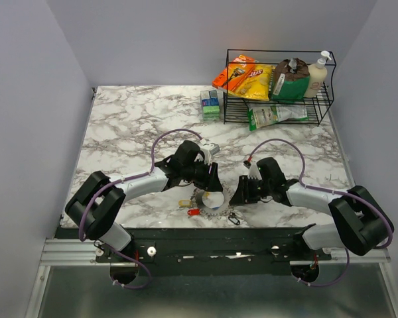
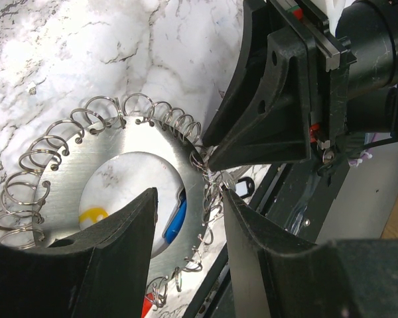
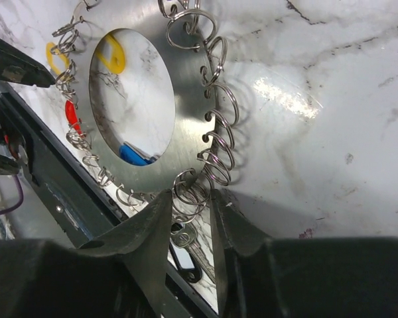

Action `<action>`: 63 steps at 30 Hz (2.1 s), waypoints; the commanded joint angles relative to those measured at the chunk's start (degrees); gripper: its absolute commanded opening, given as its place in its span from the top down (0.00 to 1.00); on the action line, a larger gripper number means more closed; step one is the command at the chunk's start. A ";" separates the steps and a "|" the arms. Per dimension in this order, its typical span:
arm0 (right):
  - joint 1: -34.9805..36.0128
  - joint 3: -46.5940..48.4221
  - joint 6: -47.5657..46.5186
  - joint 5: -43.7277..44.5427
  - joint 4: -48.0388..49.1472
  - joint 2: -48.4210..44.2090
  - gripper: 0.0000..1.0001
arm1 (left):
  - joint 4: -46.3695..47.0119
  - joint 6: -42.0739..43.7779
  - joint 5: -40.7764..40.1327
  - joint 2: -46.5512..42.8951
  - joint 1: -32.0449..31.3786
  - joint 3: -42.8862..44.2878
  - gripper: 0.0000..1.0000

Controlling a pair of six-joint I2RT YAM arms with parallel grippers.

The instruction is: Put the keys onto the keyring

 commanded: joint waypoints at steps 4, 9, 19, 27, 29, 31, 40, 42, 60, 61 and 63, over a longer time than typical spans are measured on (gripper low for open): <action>-0.18 -0.78 0.34 -4.34 5.36 -0.94 0.50 | 0.99 0.72 -0.60 0.45 -0.41 0.58 0.47; -0.18 -0.70 0.08 -4.26 5.63 0.20 0.46 | 0.82 0.81 -0.59 0.54 -0.41 0.85 0.47; -0.18 0.19 -1.24 -2.67 3.34 2.39 0.44 | 0.47 1.16 -0.68 0.54 -0.41 0.76 0.47; -0.18 0.10 -0.80 -5.31 5.27 4.86 0.44 | 0.29 1.25 -0.60 0.98 -0.41 1.11 0.47; -0.18 0.01 -0.63 -5.31 5.19 5.03 0.45 | 0.29 1.25 -0.59 1.16 -0.41 1.11 0.47; -0.18 -0.17 -0.45 -5.14 5.28 4.68 0.46 | 0.38 1.25 -0.59 1.25 -0.41 1.28 0.47; -0.27 -0.78 0.87 -5.22 6.15 4.59 0.61 | 0.47 1.34 -0.59 1.42 -0.41 1.20 0.47; -0.10 -0.69 1.04 -5.22 6.24 4.77 0.64 | 0.55 1.43 -0.59 1.33 -0.41 1.02 0.48; -0.18 -0.43 -0.01 -3.02 3.52 3.19 0.73 | 1.43 1.25 -0.24 1.51 -0.41 0.58 0.48; -0.10 -0.43 -0.10 -3.20 3.60 3.10 0.81 | 1.43 1.25 -0.24 1.51 -0.50 0.58 0.48; -0.10 -0.26 -0.28 -4.07 3.61 3.10 0.90 | 1.43 1.25 -0.33 1.51 -0.41 0.50 0.48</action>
